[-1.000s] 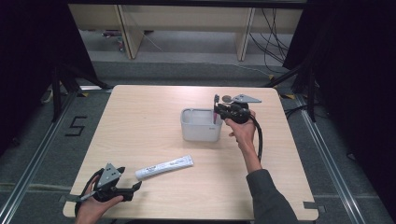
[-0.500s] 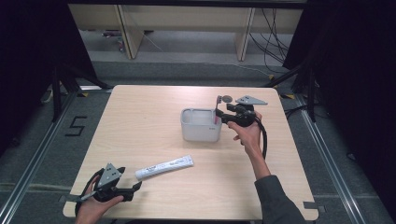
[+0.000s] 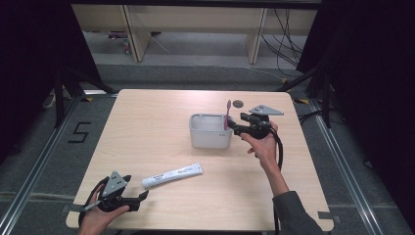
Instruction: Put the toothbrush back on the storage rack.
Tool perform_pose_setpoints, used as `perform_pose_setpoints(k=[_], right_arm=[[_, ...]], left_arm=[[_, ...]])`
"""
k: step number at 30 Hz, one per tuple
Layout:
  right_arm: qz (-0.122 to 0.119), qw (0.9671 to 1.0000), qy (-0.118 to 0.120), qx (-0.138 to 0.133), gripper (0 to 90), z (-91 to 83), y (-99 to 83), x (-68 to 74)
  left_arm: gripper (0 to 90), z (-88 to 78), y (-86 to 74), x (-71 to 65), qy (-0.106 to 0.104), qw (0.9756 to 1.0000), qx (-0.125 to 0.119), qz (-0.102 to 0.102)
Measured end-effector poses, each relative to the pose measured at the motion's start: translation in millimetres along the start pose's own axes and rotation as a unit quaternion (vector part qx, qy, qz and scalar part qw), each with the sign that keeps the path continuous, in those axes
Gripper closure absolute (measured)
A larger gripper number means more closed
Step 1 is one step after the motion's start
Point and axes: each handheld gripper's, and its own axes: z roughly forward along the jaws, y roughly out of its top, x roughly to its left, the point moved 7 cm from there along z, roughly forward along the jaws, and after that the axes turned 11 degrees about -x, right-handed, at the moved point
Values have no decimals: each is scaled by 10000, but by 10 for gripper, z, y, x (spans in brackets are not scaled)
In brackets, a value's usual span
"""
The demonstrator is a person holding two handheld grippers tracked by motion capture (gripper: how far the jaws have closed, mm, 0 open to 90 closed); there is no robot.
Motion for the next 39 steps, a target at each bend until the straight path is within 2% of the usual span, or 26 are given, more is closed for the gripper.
perform_pose_setpoints(k=[1,3,5,6,9,10,12,13,17,18,19,20,21,22,23,26,28,30,32,33,36,37,38,39], right_arm=[[-86,10000,-12,26,332,-42,-3,0],[-53,10000,40,22,323,-80,1,14],[-134,9999,13,26,317,-105,7,9],[-38,10000,14,31,313,-125,4,21],[17,10000,-9,85,300,-189,-9,35],[-39,10000,-46,46,295,-206,-14,30],[14,9999,-18,102,280,-242,-29,49],[-55,9999,-19,111,278,-251,-34,41],[-48,9999,-21,132,261,-316,-56,56],[15,9999,-59,152,257,-341,-65,68],[-119,9998,-84,145,252,-352,-70,54],[6,9999,-56,123,246,-354,-80,76],[-111,9997,-111,213,243,-379,-96,63],[-68,9999,-75,128,243,-375,-98,76],[-9,9998,-72,176,242,-392,-117,85],[-5,9997,-100,223,235,-428,-156,89],[-6,9997,-14,260,234,-447,-186,92],[-86,9997,-58,239,234,-472,-206,74],[-36,9995,-71,300,234,-504,-232,88],[55,9996,14,287,233,-508,-248,110],[91,9993,19,354,229,-528,-272,132],[-84,9995,-18,318,227,-529,-271,111],[53,9993,16,382,225,-538,-296,149],[53,9993,16,382,225,-538,-296,149]], left_arm=[[151,0,1,-1,-3,10000,-1,-3],[151,-8,1,1,-17,10000,29,33],[151,-5,3,1,-18,10000,21,29],[151,-3,2,0,-20,10000,18,25],[151,-8,1,-1,-22,10000,31,44],[151,-7,3,-3,-18,10000,21,34],[151,-8,5,-4,-11,10000,15,24],[151,-6,4,-2,-13,10000,19,30],[151,-1,2,-3,-18,10000,23,32],[151,-2,3,-2,-15,10000,22,35],[151,-3,3,-2,-15,10000,23,34],[151,-5,3,-2,-16,10000,23,31],[151,-7,2,-1,-17,10000,28,39],[151,-8,2,0,-17,10000,28,37],[151,-9,2,1,-9,10000,27,29],[151,1,0,-3,-9,10000,-1,8],[151,-3,-5,4,-12,10000,40,55],[151,-3,-2,3,-8,10000,32,55],[151,-5,-3,4,0,10000,36,44],[151,0,-2,2,1,10000,13,27],[151,0,-2,2,0,10000,12,34],[151,0,0,2,2,10000,9,28],[151,-1,0,0,11,10000,5,7],[151,-2,0,-1,9,10000,6,2]])
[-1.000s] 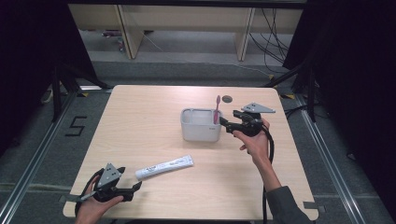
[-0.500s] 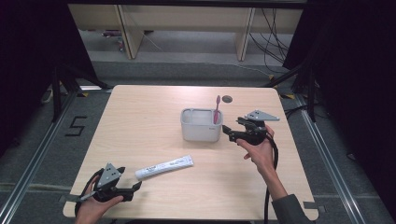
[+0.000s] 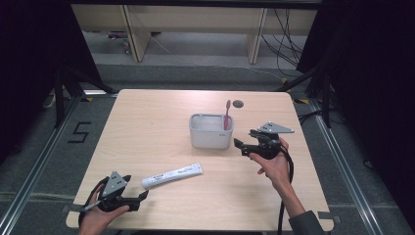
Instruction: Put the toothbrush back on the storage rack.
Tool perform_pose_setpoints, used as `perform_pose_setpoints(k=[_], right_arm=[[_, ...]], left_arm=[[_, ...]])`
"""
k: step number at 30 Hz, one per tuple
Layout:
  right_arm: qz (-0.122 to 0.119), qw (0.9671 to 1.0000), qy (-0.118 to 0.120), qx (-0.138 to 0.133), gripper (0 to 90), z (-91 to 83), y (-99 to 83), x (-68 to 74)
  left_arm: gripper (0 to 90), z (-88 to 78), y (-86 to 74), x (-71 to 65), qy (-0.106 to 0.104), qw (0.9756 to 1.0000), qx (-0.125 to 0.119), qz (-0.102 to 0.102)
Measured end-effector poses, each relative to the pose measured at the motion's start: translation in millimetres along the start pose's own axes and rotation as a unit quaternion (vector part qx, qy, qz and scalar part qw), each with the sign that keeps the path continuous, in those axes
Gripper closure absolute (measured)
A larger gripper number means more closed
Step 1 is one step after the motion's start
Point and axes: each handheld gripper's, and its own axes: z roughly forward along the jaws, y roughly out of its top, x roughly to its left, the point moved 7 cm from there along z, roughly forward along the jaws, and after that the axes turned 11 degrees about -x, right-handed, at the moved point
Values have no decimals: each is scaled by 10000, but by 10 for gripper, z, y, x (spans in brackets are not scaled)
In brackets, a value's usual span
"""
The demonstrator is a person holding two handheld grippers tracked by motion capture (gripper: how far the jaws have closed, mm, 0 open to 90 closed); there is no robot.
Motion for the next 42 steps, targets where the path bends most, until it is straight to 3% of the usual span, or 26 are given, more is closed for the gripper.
perform_pose_setpoints(k=[2,4,5,6,9,10,15,17,18,20,21,24,25,26,27,28,29,30,33,34,35,36,38,39,40,42], right_arm=[[4,10000,44,21,225,-7,-14,18],[-231,9997,16,-31,225,-20,-30,-1],[-231,9997,16,-31,225,-20,-30,-1],[-77,10000,48,21,225,-35,-58,34],[-200,9998,15,21,227,-44,-77,19],[-103,9999,-5,79,226,-63,-108,44],[-147,9998,41,100,227,-90,-160,41],[-49,9999,54,151,228,-102,-207,63],[-181,9997,35,151,228,-107,-217,40],[-148,9996,62,248,228,-129,-264,46],[3,9997,54,236,228,-127,-282,71],[-73,9996,76,261,231,-157,-310,56],[51,9996,71,283,231,-164,-322,74],[51,9996,71,283,231,-164,-322,74],[-151,9995,60,261,231,-169,-322,36],[6,9996,51,279,232,-171,-342,56],[-92,9995,60,289,232,-177,-353,37],[-9,9996,50,286,232,-181,-373,49],[-136,9995,62,291,232,-184,-397,28],[72,9991,163,387,232,-185,-445,69],[202,9988,96,428,232,-197,-465,91],[61,9990,134,419,231,-195,-480,79],[198,9986,138,471,229,-203,-499,107],[50,9988,148,473,227,-204,-512,89],[-77,9988,142,470,225,-221,-528,82],[-69,9986,174,495,221,-232,-547,94]], left_arm=[[151,-5,-3,8,6,10000,22,16],[151,0,-4,10,-13,10000,12,39],[151,0,-4,10,-13,10000,12,39],[151,-4,-9,11,-17,10000,52,56],[151,6,-6,0,19,10000,15,0],[151,7,-8,1,26,10000,17,-6],[151,15,-6,6,25,10000,11,-37],[151,12,-6,12,10,10000,51,8],[151,18,-6,7,5,10000,38,-8],[151,20,-7,7,-5,10000,47,10],[151,20,-7,8,-16,10000,51,27],[151,20,-3,7,0,10000,40,-18],[151,21,-2,7,-2,10000,42,-16],[151,21,-2,7,-2,10000,42,-16],[151,10,-8,21,-29,9999,118,79],[151,10,-9,23,-24,9999,120,74],[151,31,-1,9,5,10000,5,-53],[151,19,-11,25,16,10000,75,-25],[151,23,-11,33,35,10000,64,-42],[151,10,-14,47,14,9999,140,54],[151,9,-14,47,13,9999,148,61],[151,27,-4,34,44,10000,52,-17],[151,26,-5,33,28,10000,60,-19],[151,11,-15,50,0,9998,161,85],[151,11,-15,48,10,9999,155,54],[151,11,-12,49,18,9999,136,24]])
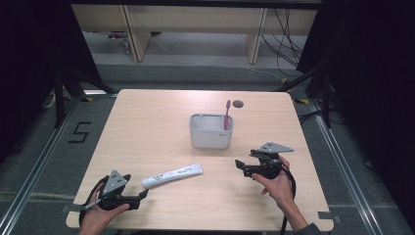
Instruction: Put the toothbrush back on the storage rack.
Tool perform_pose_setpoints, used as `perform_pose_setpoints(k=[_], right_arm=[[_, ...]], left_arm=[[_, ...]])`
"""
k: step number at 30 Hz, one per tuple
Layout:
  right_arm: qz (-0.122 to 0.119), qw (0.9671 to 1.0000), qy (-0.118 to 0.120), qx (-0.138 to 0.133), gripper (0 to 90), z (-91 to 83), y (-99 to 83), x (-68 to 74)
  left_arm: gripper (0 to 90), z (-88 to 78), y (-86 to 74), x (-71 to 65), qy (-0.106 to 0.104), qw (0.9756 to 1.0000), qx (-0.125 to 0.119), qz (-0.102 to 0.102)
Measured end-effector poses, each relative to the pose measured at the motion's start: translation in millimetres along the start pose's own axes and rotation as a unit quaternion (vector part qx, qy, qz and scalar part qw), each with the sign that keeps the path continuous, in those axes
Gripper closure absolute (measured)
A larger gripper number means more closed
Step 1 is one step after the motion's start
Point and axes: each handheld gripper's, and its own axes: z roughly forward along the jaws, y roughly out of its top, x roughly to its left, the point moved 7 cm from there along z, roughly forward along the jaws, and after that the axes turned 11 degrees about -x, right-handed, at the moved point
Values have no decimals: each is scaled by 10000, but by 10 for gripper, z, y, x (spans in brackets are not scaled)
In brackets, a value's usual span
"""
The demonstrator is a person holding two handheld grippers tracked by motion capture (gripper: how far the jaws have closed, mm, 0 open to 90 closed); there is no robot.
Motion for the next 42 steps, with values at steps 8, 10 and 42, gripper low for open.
perform_pose_setpoints(k=[8,10,42], right_arm=[[37,10000,-11,22,216,-52,-84,31],[-147,9998,-49,108,212,-93,-114,25],[-6,9976,4,696,168,-543,-584,178]], left_arm=[[151,19,5,14,72,9999,-58,-124],[151,18,6,18,85,9999,-54,-137],[151,74,26,-31,-26,9999,-53,-110]])
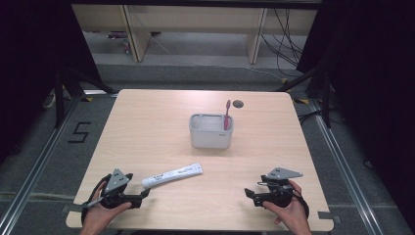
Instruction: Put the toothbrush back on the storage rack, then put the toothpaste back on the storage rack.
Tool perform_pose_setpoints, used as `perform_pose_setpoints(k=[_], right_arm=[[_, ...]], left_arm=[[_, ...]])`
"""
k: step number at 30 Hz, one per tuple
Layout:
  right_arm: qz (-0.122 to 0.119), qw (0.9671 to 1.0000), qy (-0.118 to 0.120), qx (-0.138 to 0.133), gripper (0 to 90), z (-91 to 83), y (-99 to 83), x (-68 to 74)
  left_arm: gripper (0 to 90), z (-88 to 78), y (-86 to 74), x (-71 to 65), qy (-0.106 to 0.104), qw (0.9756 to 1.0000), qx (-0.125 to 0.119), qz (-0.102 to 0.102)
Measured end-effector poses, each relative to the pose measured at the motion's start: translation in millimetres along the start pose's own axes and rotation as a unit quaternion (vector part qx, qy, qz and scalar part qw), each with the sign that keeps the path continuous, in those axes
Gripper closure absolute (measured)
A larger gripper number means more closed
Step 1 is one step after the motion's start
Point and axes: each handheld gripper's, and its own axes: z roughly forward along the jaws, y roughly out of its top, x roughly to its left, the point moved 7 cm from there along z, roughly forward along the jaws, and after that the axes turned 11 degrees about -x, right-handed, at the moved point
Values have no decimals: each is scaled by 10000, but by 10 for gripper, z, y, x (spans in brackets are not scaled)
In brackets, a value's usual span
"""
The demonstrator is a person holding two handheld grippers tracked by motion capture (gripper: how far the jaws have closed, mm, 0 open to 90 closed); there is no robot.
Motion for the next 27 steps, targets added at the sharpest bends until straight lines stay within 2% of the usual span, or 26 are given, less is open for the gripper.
perform_pose_setpoints(k=[1,5,6,9,10,13,14,15,16,19,20,21,23,24,25,26,27], right_arm=[[65,10000,-31,47,169,-29,-28,14],[9,10000,-30,56,169,-53,-62,10],[76,9998,-83,149,170,-74,-80,28],[-47,9998,-76,171,170,-88,-107,29],[-53,9998,-100,163,170,-94,-124,39],[-156,9996,-133,193,171,-112,-126,19],[-125,9997,-71,191,171,-106,-134,28],[-169,9996,-60,208,172,-111,-136,26],[-33,9998,-54,199,172,-110,-146,52],[-191,9995,-54,264,174,-123,-154,39],[-119,9995,-117,282,175,-129,-167,57],[-181,9994,-58,294,177,-127,-171,54],[32,9995,-74,299,179,-133,-178,94],[-152,9995,-11,280,179,-128,-174,70],[-175,9994,-55,306,179,-141,-178,66],[-99,9994,-98,324,179,-151,-184,75],[-128,9994,-70,318,179,-151,-187,75]], left_arm=[[151,0,0,-3,-11,10000,0,3],[151,-20,-12,7,-63,9998,85,137],[151,-24,-7,8,-63,9998,78,150],[151,-6,6,0,-28,10000,-20,29],[151,-17,-6,15,-39,9999,55,86],[151,-18,-5,14,-38,9999,54,91],[151,-26,0,17,-50,9999,59,136],[151,-10,17,-7,-22,10000,-77,-17],[151,-18,23,-4,-29,10000,-76,10],[151,-21,31,-19,-60,9999,-97,7],[151,-32,38,-23,-69,9999,-71,61],[151,-26,48,-28,-82,9999,-101,62],[151,-24,61,-37,-115,9999,-106,68],[151,-22,64,-41,-124,9998,-102,66],[151,-21,65,-46,-126,9999,-81,69],[151,-27,66,-37,-130,9998,-22,155],[151,-16,78,-50,-120,9999,-80,95]])
